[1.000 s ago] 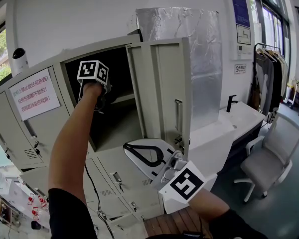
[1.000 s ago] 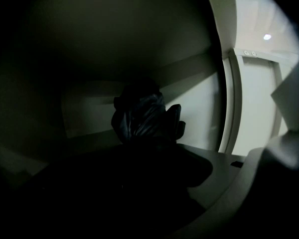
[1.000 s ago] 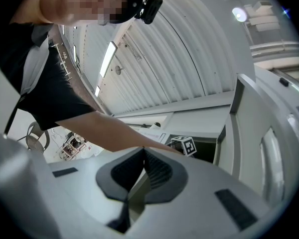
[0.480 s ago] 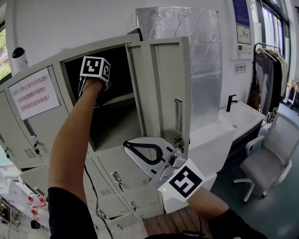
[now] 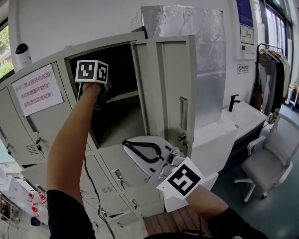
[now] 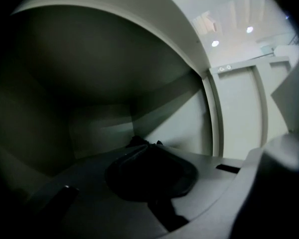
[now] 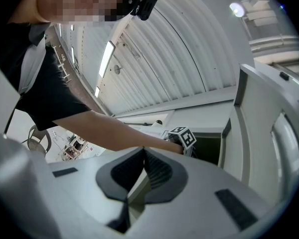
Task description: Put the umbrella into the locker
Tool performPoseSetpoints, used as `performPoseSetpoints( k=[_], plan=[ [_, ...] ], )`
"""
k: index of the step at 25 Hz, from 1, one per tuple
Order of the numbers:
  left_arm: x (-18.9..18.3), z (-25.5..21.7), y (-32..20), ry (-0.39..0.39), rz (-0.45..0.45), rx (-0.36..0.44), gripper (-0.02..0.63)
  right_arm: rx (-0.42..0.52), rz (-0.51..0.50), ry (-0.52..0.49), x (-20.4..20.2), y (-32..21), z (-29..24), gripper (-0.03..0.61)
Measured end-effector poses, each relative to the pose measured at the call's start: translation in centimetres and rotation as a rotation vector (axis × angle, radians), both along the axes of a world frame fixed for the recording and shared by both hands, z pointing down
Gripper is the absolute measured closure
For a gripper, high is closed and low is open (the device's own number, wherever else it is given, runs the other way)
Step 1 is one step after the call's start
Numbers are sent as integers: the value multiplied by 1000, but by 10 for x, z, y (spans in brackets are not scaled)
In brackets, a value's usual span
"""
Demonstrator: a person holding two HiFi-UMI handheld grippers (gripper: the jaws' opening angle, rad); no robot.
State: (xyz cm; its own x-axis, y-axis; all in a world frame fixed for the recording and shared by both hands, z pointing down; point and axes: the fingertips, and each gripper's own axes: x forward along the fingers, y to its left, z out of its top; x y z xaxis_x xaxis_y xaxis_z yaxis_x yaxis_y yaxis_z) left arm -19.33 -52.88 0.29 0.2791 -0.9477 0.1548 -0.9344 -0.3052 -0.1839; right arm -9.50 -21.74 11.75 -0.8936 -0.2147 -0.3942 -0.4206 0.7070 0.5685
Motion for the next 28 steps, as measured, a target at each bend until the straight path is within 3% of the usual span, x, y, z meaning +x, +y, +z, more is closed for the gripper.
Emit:
performPoseSetpoints(
  k=[4,8,16,28],
  plan=[
    [0,-4,15,78,66,46,594,7,-8,12,-6,2,2,566],
    [6,-23,36,162,160,143,594,4,-11,22,-10,1,3,566],
    [22,-57,101,162,299,320,597,-33,-36,-2,-17,-1,6,566],
    [48,-55,203,186,487,425,597,-60,-48,-18,-13,-5,7,566]
  ],
)
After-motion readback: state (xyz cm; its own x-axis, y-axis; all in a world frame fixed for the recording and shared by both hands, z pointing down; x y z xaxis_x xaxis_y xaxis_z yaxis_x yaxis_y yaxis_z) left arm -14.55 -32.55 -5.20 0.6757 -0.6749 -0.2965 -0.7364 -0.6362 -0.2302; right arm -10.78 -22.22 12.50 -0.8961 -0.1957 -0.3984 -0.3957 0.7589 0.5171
